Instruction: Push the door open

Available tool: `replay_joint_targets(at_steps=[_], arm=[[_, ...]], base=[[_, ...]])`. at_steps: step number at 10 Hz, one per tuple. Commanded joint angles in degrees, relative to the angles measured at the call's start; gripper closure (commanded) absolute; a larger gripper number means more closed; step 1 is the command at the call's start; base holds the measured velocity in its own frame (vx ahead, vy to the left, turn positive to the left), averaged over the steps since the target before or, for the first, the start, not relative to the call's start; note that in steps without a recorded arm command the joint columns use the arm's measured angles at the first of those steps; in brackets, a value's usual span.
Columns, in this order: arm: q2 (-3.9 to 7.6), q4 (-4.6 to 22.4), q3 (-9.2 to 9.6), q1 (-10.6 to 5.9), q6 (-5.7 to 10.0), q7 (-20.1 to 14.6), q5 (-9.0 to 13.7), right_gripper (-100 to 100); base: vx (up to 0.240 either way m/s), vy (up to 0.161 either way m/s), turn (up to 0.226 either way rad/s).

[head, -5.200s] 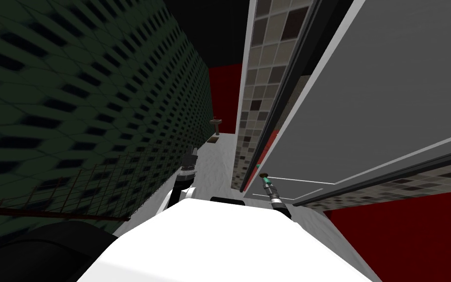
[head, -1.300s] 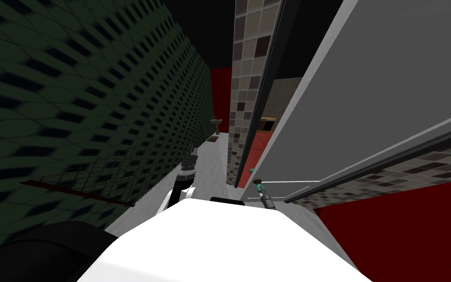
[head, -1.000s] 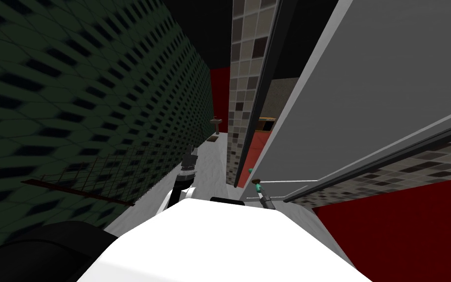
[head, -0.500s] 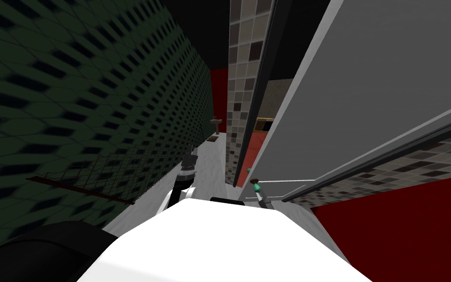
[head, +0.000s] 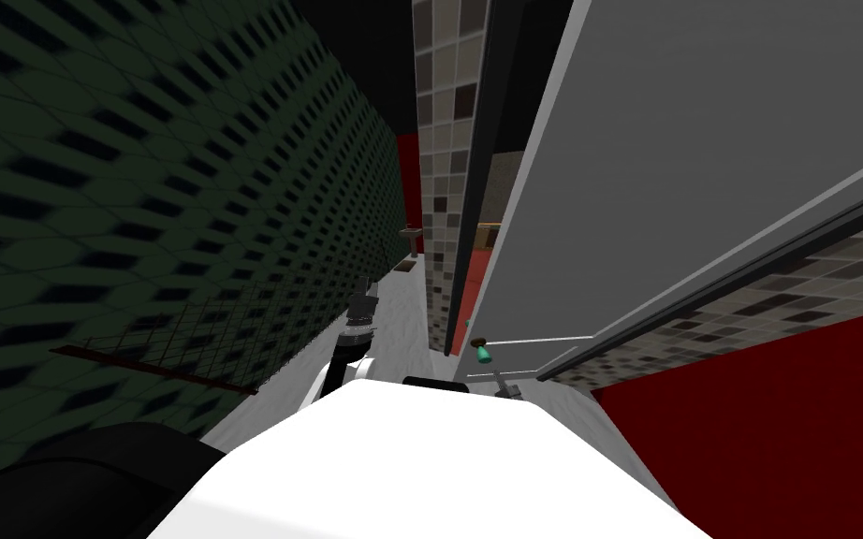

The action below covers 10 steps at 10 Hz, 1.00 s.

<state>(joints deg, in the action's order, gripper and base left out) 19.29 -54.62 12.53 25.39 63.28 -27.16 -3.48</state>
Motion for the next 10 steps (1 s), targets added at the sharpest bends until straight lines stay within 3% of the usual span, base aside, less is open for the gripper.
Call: replay_joint_targets(at_steps=[1,10], arm=[[0.1,-0.3,0.21,0.15,-0.1,-2.0,0.7,-100],[0.81,-2.4,2.14,1.57,-0.46,-15.5,5.5,-100]], base=[[-0.026,0.005,0.021],[-0.027,0.008,0.022]])
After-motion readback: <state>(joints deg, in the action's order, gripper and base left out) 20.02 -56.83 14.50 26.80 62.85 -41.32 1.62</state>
